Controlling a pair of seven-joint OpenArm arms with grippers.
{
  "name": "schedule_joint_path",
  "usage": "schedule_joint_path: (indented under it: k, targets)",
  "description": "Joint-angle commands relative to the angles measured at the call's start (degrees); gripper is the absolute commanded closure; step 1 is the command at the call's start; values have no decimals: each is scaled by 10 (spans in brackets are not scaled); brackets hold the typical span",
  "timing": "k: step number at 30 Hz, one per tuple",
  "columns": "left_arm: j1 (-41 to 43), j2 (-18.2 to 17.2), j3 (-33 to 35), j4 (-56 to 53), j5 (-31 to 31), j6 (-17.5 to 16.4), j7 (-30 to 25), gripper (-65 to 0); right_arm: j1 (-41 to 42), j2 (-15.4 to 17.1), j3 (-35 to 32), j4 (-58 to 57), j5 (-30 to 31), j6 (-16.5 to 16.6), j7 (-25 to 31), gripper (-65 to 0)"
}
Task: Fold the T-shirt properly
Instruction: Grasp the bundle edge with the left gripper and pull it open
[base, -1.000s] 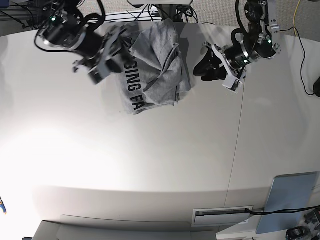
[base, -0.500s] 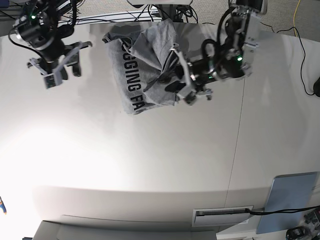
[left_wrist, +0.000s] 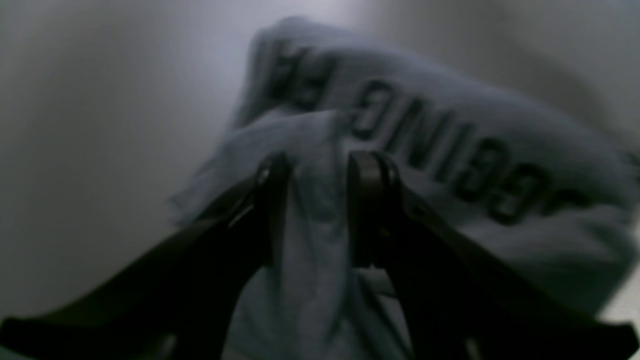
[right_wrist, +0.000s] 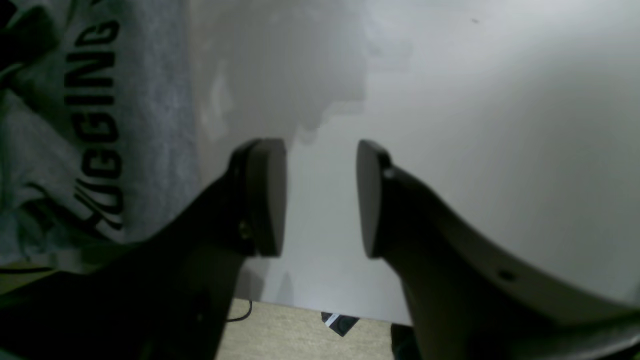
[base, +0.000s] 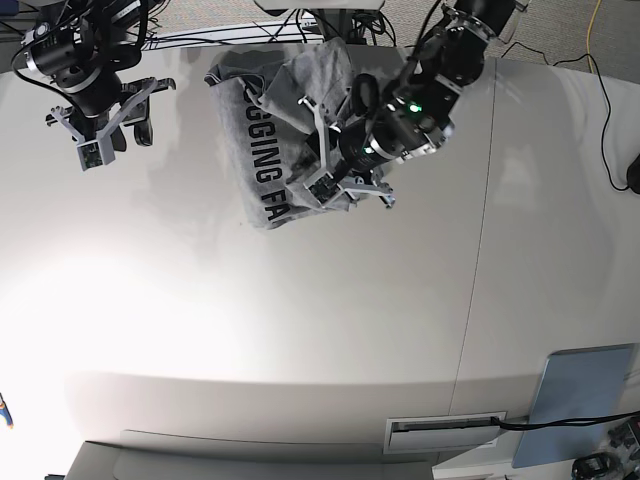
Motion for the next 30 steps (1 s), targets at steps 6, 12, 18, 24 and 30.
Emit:
schedule_joint_path:
  k: [6, 12, 18, 24, 30]
  targets:
    - [-6, 0, 1, 16, 30, 73, -20, 0, 0, 5, 3, 10, 4, 1, 11, -231]
    - [-3, -16, -92, 56, 15, 79, -14, 0, 0, 5, 3, 10, 4, 1, 13, -231]
    - [15, -50, -187, 56, -8, 55, -6, -31, 0, 8, 3, 10, 7, 1, 13, -231]
    - [17, -66, -263, 28, -8, 54, 21, -90, 0, 8, 3, 10, 21, 1, 12, -231]
    - [17, -66, -294, 20, -8, 39, 72, -160, 0, 8, 3, 10, 22, 1, 12, -231]
